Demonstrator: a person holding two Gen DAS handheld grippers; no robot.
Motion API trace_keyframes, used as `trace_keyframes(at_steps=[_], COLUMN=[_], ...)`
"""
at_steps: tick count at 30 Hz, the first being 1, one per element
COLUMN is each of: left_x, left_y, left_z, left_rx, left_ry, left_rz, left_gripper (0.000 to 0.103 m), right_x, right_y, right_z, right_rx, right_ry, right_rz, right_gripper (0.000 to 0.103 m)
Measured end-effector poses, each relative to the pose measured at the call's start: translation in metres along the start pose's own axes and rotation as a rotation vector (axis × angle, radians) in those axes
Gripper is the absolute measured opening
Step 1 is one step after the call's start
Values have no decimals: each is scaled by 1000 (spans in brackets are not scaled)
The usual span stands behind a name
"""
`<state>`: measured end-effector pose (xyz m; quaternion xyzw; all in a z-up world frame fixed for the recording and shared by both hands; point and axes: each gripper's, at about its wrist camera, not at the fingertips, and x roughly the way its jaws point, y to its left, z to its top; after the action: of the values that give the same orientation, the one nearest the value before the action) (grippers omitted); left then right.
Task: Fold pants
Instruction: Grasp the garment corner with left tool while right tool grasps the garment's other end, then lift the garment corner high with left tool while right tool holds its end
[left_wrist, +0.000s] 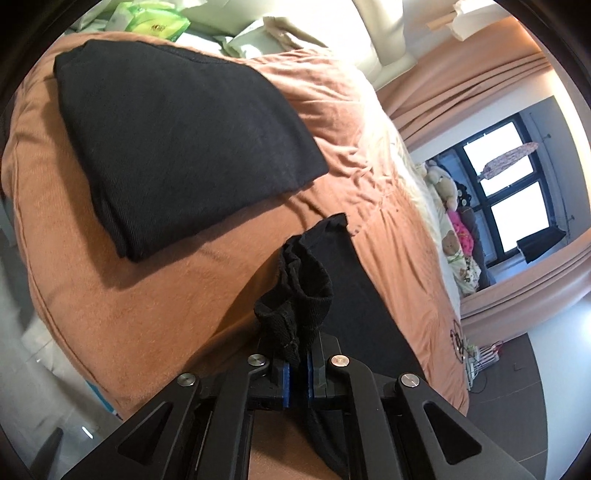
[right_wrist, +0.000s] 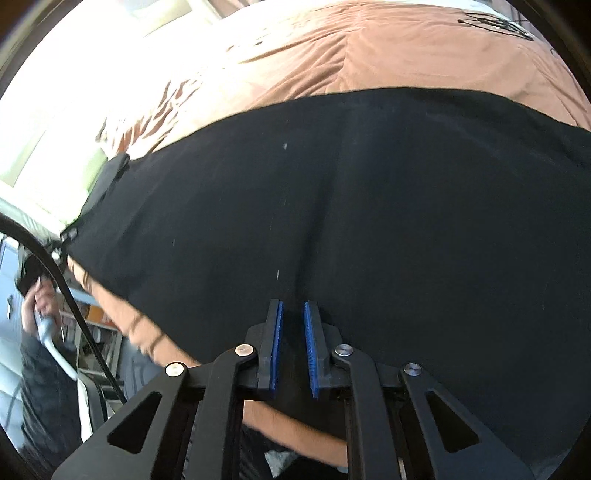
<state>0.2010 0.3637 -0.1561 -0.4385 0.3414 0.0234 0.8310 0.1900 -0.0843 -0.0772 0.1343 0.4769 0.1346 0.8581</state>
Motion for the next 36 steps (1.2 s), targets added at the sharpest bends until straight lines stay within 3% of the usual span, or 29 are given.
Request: trace_keyframes(at_steps=[3, 5, 7, 20, 28, 30, 31, 36], left_x=[4, 9, 11, 9, 17, 19, 20, 17], left_y=[5, 8, 11, 23, 22, 22, 22, 14], left_z=[-8, -15, -20, -33, -28, -25, -23, -15], left_rx=[-29, -37, -45, -85, -69, -69, -66, -58], left_ry=[8, 17, 13, 4, -11, -17, -18, -33], left_rz=[14, 18, 28, 46, 72, 89, 98, 58], left_gripper=[16, 35, 41, 43, 42, 27, 11, 5], right_x=[8, 12, 16, 42, 56, 60, 63, 83], right_y=[-6, -10, -14, -28, -32, -34, -34, -34], right_z=[14, 25, 33, 88, 117, 123, 126, 143], right_rx=[14, 27, 50, 104, 120, 120, 117, 114], right_ry=[6, 3, -2, -2, -32, -42, -46, -45], right_rz=[-16, -28, -46, -101, -131, -137, -137, -142], right_gripper=[9, 9, 9, 9, 8, 6, 6, 4])
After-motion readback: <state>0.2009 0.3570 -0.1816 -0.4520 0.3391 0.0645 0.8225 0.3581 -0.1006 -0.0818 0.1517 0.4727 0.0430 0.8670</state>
